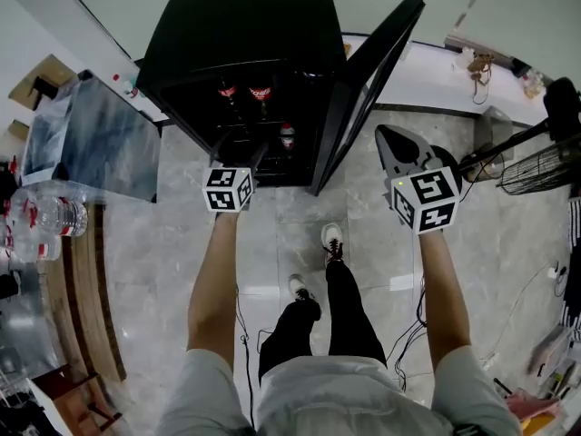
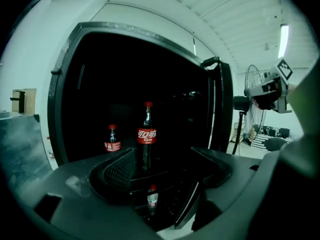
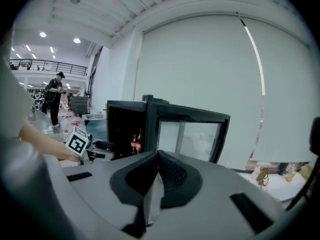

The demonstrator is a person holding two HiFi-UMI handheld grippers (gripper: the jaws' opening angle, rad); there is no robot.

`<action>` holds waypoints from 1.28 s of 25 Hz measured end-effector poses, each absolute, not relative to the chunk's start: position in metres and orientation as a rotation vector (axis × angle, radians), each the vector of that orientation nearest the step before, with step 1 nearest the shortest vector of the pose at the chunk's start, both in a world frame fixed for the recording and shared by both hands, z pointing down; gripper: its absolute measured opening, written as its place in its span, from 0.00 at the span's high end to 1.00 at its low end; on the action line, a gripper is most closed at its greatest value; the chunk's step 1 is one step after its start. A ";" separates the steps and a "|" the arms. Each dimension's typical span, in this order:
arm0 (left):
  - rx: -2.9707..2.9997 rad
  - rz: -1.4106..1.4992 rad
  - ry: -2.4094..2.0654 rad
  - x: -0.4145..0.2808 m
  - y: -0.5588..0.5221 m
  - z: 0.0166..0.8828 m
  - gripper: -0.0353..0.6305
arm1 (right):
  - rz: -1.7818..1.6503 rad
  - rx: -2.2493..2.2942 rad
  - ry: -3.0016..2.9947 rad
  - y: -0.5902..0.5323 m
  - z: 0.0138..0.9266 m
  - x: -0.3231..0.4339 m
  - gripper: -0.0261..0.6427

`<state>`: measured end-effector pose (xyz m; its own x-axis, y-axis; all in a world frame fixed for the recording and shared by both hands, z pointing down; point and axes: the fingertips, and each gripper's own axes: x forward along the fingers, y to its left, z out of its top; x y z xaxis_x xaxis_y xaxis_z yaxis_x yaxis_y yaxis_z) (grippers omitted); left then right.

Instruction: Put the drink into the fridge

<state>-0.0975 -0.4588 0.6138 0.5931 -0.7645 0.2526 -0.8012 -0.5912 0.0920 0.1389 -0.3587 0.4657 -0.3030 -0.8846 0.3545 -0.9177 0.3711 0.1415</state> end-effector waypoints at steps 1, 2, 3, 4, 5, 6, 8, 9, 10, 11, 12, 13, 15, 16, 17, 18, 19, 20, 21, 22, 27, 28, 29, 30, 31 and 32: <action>2.639 0.276 -1.294 -0.098 -0.447 0.605 0.44 | 0.115 1.568 -2.271 -0.356 0.458 0.136 0.96; 2.657 0.272 -1.284 -0.099 -0.436 0.594 0.44 | 0.104 1.562 -2.274 -0.354 0.452 0.133 0.96; 2.679 0.269 -1.277 -0.101 -0.425 0.583 0.44 | 0.090 1.553 -2.274 -0.352 0.446 0.129 0.96; 2.699 0.266 -1.271 -0.103 -0.413 0.572 0.44 | 0.078 1.543 -2.274 -0.349 0.440 0.126 0.96; 2.714 0.262 -1.266 -0.106 -0.401 0.561 0.44 | 0.068 1.535 -2.274 -0.346 0.435 0.122 0.96; 2.725 0.257 -1.262 -0.109 -0.390 0.550 0.44 | 0.062 1.529 -2.277 -0.343 0.429 0.119 0.96; 2.739 0.255 -1.254 -0.117 -0.371 0.529 0.44 | 0.050 1.517 -2.286 -0.337 0.419 0.111 0.96; 2.747 0.265 -1.250 -0.121 -0.364 0.519 0.44 | 0.042 1.508 -2.291 -0.334 0.414 0.107 0.96; 2.756 0.278 -1.248 -0.125 -0.356 0.508 0.44 | 0.034 1.498 -2.300 -0.331 0.409 0.102 0.96; 2.764 0.287 -1.250 -0.128 -0.350 0.497 0.44 | 0.026 1.487 -2.311 -0.329 0.403 0.098 0.96; 2.770 0.289 -1.258 -0.131 -0.343 0.486 0.45 | 0.021 1.474 -2.328 -0.327 0.397 0.093 0.96; 2.774 0.286 -1.272 -0.134 -0.338 0.474 0.47 | 0.020 1.462 -2.347 -0.325 0.391 0.089 0.96; 2.774 0.284 -1.310 -0.141 -0.326 0.456 0.60 | 0.022 1.446 -2.381 -0.319 0.380 0.082 0.96; 2.773 0.283 -1.324 -0.145 -0.320 0.449 0.66 | 0.018 1.439 -2.392 -0.316 0.375 0.077 0.96; 2.775 0.277 -1.333 -0.148 -0.314 0.441 0.67 | 0.008 1.432 -2.399 -0.313 0.370 0.072 0.96; 2.779 0.264 -1.341 -0.152 -0.309 0.433 0.68 | -0.006 1.424 -2.403 -0.311 0.366 0.067 0.96; 2.785 0.247 -1.355 -0.156 -0.304 0.425 0.71 | -0.024 1.415 -2.406 -0.309 0.362 0.062 0.96; 2.786 0.233 -1.376 -0.160 -0.299 0.416 0.78 | -0.046 1.408 -2.406 -0.307 0.357 0.058 0.96; 2.782 0.227 -1.405 -0.164 -0.295 0.408 0.83 | -0.072 1.402 -2.406 -0.305 0.353 0.053 0.96; 2.773 0.232 -1.439 -0.168 -0.292 0.401 0.87 | -0.099 1.398 -2.404 -0.303 0.350 0.050 0.96; 2.754 0.294 -1.569 -0.182 -0.273 0.367 0.93 | -0.161 1.366 -2.398 -0.292 0.343 0.037 0.96; 2.757 0.294 -1.586 -0.184 -0.269 0.359 0.93 | -0.163 1.355 -2.407 -0.290 0.341 0.034 0.96; 2.760 0.297 -1.603 -0.186 -0.264 0.351 0.93 | -0.164 1.347 -2.418 -0.288 0.339 0.031 0.96; 2.764 0.299 -1.619 -0.188 -0.260 0.344 0.93 | -0.164 1.343 -2.430 -0.286 0.337 0.029 0.96; 2.767 0.298 -1.633 -0.190 -0.257 0.337 0.93 | -0.162 1.344 -2.444 -0.284 0.334 0.027 0.96; 2.769 0.292 -1.645 -0.190 -0.253 0.331 0.93 | -0.163 1.348 -2.458 -0.283 0.330 0.026 0.96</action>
